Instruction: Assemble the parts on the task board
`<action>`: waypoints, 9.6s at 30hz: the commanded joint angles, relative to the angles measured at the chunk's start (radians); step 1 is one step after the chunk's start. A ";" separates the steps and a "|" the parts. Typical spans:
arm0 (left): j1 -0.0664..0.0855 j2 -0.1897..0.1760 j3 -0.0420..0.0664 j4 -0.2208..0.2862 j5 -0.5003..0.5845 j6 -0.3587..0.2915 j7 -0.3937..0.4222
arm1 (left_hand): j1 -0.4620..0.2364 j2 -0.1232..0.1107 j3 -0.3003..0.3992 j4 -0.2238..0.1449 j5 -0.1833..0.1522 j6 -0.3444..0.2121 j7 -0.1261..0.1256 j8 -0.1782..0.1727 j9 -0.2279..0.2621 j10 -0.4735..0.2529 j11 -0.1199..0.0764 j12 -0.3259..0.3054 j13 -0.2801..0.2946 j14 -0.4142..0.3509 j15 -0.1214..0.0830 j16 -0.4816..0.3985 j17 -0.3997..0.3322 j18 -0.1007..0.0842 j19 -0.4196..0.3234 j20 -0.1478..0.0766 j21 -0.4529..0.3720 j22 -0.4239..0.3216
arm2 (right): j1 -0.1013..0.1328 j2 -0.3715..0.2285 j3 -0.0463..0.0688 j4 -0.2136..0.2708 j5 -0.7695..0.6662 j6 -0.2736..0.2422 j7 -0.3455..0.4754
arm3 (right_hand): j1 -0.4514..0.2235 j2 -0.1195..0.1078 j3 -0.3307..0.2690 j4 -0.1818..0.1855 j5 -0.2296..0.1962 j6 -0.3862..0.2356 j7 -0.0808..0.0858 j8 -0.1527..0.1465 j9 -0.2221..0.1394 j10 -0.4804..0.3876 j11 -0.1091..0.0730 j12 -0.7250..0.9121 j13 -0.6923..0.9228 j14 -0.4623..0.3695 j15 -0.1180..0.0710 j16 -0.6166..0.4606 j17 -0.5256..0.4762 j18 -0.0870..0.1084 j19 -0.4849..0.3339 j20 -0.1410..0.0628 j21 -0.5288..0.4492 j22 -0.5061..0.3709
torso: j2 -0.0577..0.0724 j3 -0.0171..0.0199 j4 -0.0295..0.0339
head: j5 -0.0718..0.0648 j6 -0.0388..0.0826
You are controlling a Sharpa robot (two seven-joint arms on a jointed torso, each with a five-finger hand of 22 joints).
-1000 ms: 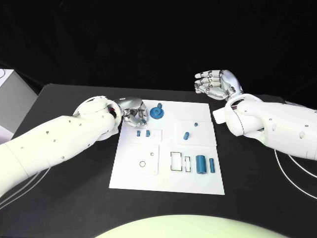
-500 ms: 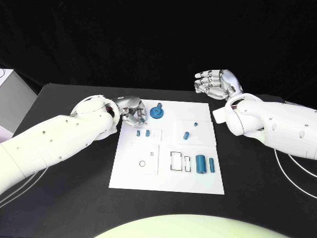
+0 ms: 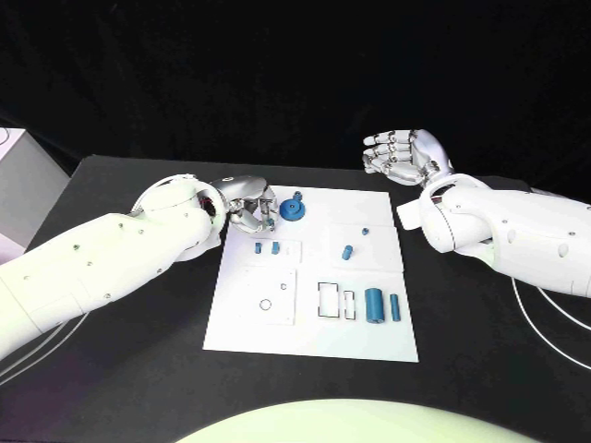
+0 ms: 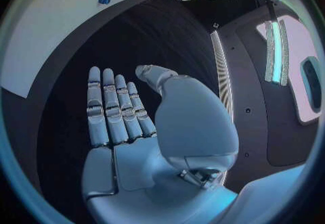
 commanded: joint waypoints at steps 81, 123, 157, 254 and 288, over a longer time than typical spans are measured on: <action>-0.021 0.045 -0.011 -0.071 -0.024 0.047 -0.016 | 0.007 0.008 -0.019 -0.005 0.002 0.020 -0.003 -0.004 0.029 0.017 -0.005 0.000 0.010 -0.003 -0.005 0.009 0.012 -0.007 -0.005 -0.004 -0.005 -0.005 | -0.001 0.005 0.000 0.002 -0.008 0.016 0.009 | -0.006 0.000 0.004 -0.003 0.000 0.007 0.050 -0.006 -0.001 0.009 0.001 -0.007 -0.001 0.007 0.003 -0.003 -0.001 0.004 0.006 0.003 0.003 -0.001 | 0.000 0.0006 -0.0003 | 0.002 -0.013; -0.025 0.036 -0.021 -0.073 -0.018 0.016 0.002 | 0.002 0.000 -0.025 -0.008 0.004 -0.032 0.001 -0.028 0.048 -0.128 -0.002 0.203 0.131 -0.017 -0.003 0.034 0.012 -0.009 -0.016 -0.005 0.000 -0.002 | -0.003 0.004 0.000 0.001 -0.008 0.016 0.006 | -0.012 -0.001 0.006 -0.007 -0.001 0.010 0.050 -0.009 -0.003 0.009 0.002 -0.011 -0.002 0.008 0.003 -0.005 -0.006 0.004 0.006 0.004 0.003 -0.007 | 0.000 0.0006 -0.0009 | 0.001 -0.016; -0.025 0.030 -0.021 -0.074 -0.014 0.034 -0.020 | -0.022 -0.031 -0.017 0.008 0.001 -0.129 -0.008 -0.099 0.007 -0.178 -0.006 0.301 0.169 0.001 -0.004 0.057 0.047 -0.008 -0.009 -0.002 -0.010 -0.011 | -0.004 0.001 0.000 0.008 -0.008 0.016 0.002 | -0.015 -0.002 0.006 -0.008 -0.001 0.009 0.052 -0.010 -0.004 0.008 0.003 -0.012 -0.002 0.006 0.004 -0.006 -0.007 0.003 0.004 0.005 0.002 -0.009 | 0.000 0.0002 -0.0003 | -0.002 -0.020; -0.091 -0.281 0.061 0.109 1.251 0.027 0.284 | -0.021 -0.055 -0.112 0.148 0.009 -0.145 0.074 -0.056 -0.063 -0.008 0.079 -0.311 -0.079 -0.266 0.080 -0.821 -0.565 -0.012 0.030 0.075 -0.656 -0.460 | -0.062 -0.045 -0.005 0.117 -1.247 0.381 -0.502 | 0.029 -0.018 0.071 -0.001 -0.198 0.269 -0.072 0.008 0.032 0.315 -0.125 -0.153 0.013 0.452 -0.156 1.198 0.816 -0.090 0.437 -0.159 1.134 1.011 | -0.004 -0.0037 -0.0065 | -0.044 -0.016; -0.094 -0.276 0.061 0.090 1.255 0.035 0.262 | -0.010 -0.051 -0.123 0.137 0.009 -0.163 0.090 -0.063 -0.070 -0.029 0.091 -0.321 -0.078 -0.268 0.088 -0.832 -0.554 -0.014 0.033 0.077 -0.662 -0.465 | -0.081 -0.071 -0.005 0.184 -1.242 0.148 -0.556 | 0.002 0.007 0.126 -0.036 -0.080 0.277 -0.079 0.055 0.090 0.360 -0.134 -0.168 0.014 0.458 -0.162 1.256 0.858 -0.124 0.474 -0.163 1.297 1.207 | -0.007 -0.0035 -0.0082 | -0.035 -0.021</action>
